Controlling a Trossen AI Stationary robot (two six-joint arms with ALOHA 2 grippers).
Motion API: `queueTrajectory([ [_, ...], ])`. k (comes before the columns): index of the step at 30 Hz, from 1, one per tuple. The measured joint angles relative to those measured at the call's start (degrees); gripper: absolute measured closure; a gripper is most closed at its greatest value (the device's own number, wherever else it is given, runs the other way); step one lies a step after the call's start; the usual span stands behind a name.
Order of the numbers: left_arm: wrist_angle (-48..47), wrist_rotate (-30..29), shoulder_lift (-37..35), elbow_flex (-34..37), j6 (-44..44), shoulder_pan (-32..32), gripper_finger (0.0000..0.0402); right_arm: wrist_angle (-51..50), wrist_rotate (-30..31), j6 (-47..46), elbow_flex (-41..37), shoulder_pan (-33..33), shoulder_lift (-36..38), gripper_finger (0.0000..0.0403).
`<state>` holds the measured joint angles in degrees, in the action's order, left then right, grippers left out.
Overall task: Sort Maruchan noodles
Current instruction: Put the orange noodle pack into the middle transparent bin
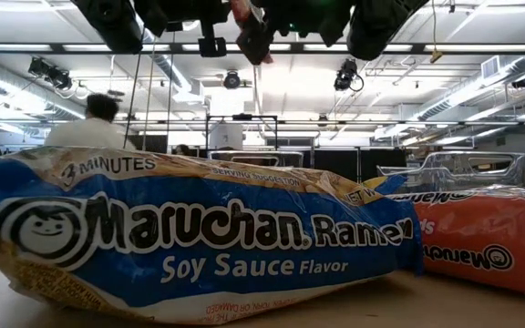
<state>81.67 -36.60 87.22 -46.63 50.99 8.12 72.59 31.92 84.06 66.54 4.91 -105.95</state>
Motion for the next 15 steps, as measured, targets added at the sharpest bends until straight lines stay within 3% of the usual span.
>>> queueTrajectory([
  [4, 0.6, -0.1, 0.0, 0.0, -0.6, 0.0, 0.0388, 0.3, 0.7, -3.9, 0.0, 0.9, 0.5, 0.0199],
  [12, -0.3, -0.5, 0.0, 0.0, -3.1, 0.2, 0.0388, -0.3, 2.1, -7.4, 0.2, 1.4, 0.7, 0.0309],
  [15, -0.6, 1.6, 0.0, 0.0, -8.4, 0.9, 0.0388, -0.6, 3.9, -7.4, 0.2, 1.1, 0.7, 0.0335],
])
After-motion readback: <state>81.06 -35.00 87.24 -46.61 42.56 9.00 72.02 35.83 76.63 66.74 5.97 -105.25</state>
